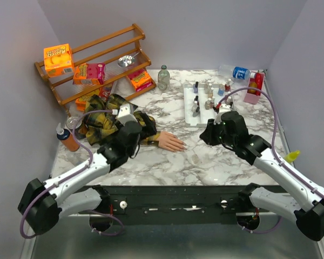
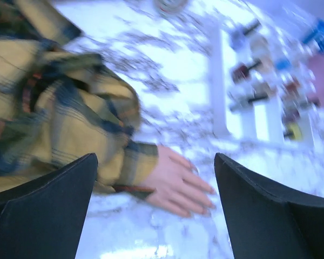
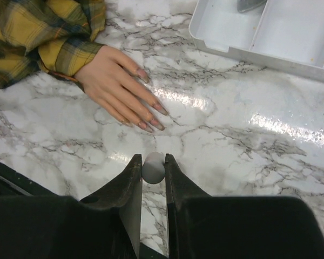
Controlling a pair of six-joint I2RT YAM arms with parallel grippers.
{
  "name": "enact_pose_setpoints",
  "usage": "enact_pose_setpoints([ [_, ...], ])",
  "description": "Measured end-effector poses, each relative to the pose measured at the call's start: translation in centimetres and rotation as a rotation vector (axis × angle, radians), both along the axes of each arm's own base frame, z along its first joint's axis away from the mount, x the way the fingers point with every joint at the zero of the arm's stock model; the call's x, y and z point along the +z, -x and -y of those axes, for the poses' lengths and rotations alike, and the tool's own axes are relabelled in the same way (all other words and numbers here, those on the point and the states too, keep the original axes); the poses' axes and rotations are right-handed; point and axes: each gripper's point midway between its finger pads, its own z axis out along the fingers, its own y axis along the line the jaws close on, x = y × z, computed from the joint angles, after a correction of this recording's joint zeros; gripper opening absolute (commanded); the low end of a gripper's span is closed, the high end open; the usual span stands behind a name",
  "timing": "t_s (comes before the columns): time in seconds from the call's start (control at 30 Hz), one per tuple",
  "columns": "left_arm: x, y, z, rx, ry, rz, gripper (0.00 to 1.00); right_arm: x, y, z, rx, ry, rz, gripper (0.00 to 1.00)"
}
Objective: Paint the nails
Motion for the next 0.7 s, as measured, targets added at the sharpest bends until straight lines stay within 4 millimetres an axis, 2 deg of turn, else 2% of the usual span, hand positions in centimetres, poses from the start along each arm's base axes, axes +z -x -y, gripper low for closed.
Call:
enact_pose_setpoints([
  [0.07,-0.6,1.9,1.8,-0.127,-0.026,0.075,0.99,0.0,0.6,0.2,0.003,0.002,-0.017,0.01],
  [0.2,-4.2,6.9,6.6,-0.44,-0.167,0.214,0.99,0.3,1.7,0.7,0.013,0.006,-0.042,0.01],
  [0.3,-5.6,9.0,9.5,-0.602,-0.287,0.324,0.99,0.5,2.6,0.9,0.026,0.003,-0.053,0.01],
  [0.43,-8.0,11.0,12.9,-0.752,-0.427,0.455,0.99,0.9,3.1,1.1,0.032,-0.005,-0.048,0.01],
  [0.53,-10.0,11.7,14.4,-0.831,-0.509,0.512,0.99,0.9,3.3,1.1,0.038,-0.01,-0.048,0.01],
  [0.7,-11.0,12.3,16.0,-0.909,-0.545,0.585,0.96,0.8,3.8,1.3,0.042,-0.016,-0.044,0.01],
])
